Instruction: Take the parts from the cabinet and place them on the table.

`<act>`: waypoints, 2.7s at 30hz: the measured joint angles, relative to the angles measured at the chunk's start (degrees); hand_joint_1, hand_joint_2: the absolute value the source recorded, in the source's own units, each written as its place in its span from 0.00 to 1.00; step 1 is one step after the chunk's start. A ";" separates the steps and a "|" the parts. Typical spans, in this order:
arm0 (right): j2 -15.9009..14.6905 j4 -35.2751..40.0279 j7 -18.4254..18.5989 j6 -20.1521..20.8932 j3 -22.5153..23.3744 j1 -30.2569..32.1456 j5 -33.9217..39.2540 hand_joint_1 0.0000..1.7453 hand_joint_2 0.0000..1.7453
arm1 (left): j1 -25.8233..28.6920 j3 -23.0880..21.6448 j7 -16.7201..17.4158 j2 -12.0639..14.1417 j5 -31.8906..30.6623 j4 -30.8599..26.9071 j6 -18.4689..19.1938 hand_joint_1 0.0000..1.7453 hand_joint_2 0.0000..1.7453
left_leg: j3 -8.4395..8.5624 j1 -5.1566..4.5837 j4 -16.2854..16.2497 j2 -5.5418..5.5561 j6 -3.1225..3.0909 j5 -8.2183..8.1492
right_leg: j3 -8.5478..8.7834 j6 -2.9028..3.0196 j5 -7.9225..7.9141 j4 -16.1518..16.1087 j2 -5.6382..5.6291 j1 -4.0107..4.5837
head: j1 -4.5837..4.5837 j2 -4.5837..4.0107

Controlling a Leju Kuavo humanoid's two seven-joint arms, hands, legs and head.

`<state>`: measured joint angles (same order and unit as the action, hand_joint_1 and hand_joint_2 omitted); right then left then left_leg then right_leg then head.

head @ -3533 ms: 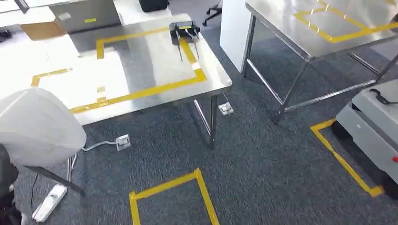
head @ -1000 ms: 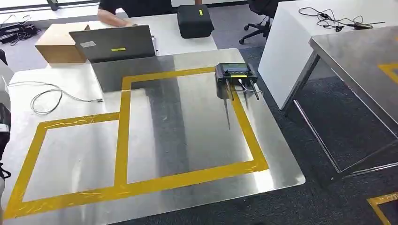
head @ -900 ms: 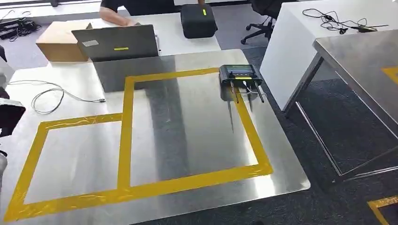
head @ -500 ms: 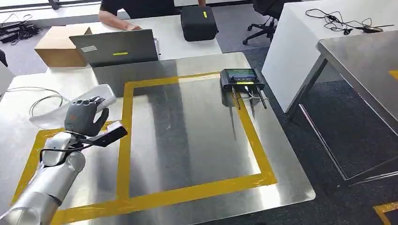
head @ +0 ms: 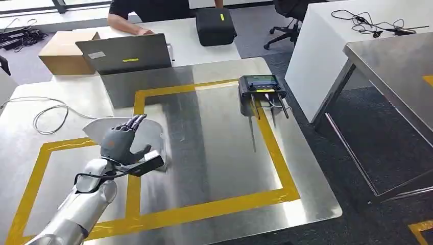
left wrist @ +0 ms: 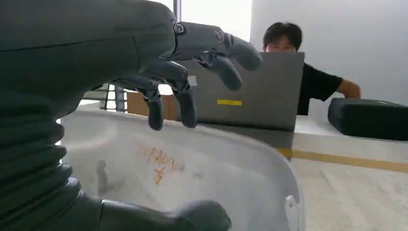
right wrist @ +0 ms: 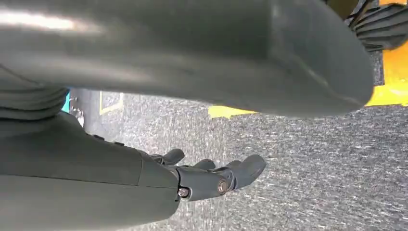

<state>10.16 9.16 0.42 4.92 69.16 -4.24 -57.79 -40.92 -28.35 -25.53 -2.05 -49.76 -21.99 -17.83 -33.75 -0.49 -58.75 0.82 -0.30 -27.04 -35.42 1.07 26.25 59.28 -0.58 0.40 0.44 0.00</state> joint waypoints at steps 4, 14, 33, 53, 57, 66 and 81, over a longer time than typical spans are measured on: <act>0.00 0.00 0.02 -0.13 0.42 0.19 0.31 0.00 0.00 | 1.63 0.00 2.07 1.01 2.62 -3.48 0.55 0.00 0.00 | 0.04 -0.05 -0.01 0.02 -0.01 0.01 | 0.07 -0.01 -0.01 0.00 0.06 -0.06 | 0.00 -0.02; 0.04 0.00 0.26 -0.48 1.07 0.23 0.24 0.00 0.00 | 7.32 0.42 8.92 4.30 1.52 -15.00 -8.27 0.00 0.00 | 1.04 0.12 1.90 -0.43 -1.15 1.50 | 0.35 -1.28 0.28 -0.05 -0.01 -0.36 | -0.02 0.00; -0.57 -0.04 -0.98 0.33 1.07 0.20 -1.25 0.00 0.00 | 30.55 16.68 2.53 3.74 -12.05 -65.37 -22.34 0.00 0.00 | -6.44 1.67 -14.60 -0.52 3.25 -9.67 | -0.39 0.08 0.64 1.07 0.56 -2.10 | 0.50 0.00; -0.33 -0.07 -0.74 0.04 1.05 0.21 -1.49 0.00 0.00 | 30.24 17.03 2.25 2.67 -12.25 -66.49 -22.34 0.00 0.00 | -1.56 0.34 0.09 -1.34 -0.87 1.86 | 1.20 -2.76 2.70 8.46 0.54 -1.40 | 0.68 0.00; 0.09 -0.07 -1.29 -0.07 0.98 0.11 -2.45 0.00 0.00 | 32.36 16.72 3.54 2.73 -12.79 -67.27 -22.34 0.00 0.00 | -2.41 0.19 -0.61 -1.56 0.48 3.12 | 5.99 -1.13 5.07 -0.06 0.44 -0.85 | 0.76 0.00; 0.50 -0.07 -1.62 -0.02 0.85 -0.07 -2.97 0.00 0.00 | 36.53 16.61 9.14 3.08 -13.79 -65.28 -22.34 0.00 0.00 | -5.19 1.09 -16.71 -1.07 2.75 -6.98 | 0.18 0.44 -0.93 -0.81 1.31 -1.30 | 0.66 0.00; 0.90 -0.07 0.15 -0.42 1.05 0.20 -4.92 0.00 0.00 | 44.18 23.52 -0.51 -0.79 -7.83 -60.02 -22.34 0.00 0.00 | 0.85 0.28 0.83 -1.28 -1.53 0.59 | -5.10 -2.87 7.41 17.41 0.72 -1.30 | 0.76 0.00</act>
<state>11.06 9.09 0.57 4.50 70.20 -4.04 -62.71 3.26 -4.83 -26.04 -2.84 -57.59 -82.01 -40.17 -32.90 -0.21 -57.92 -0.46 -1.82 -26.44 -40.52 -1.80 33.66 76.70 0.14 -0.90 1.20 0.00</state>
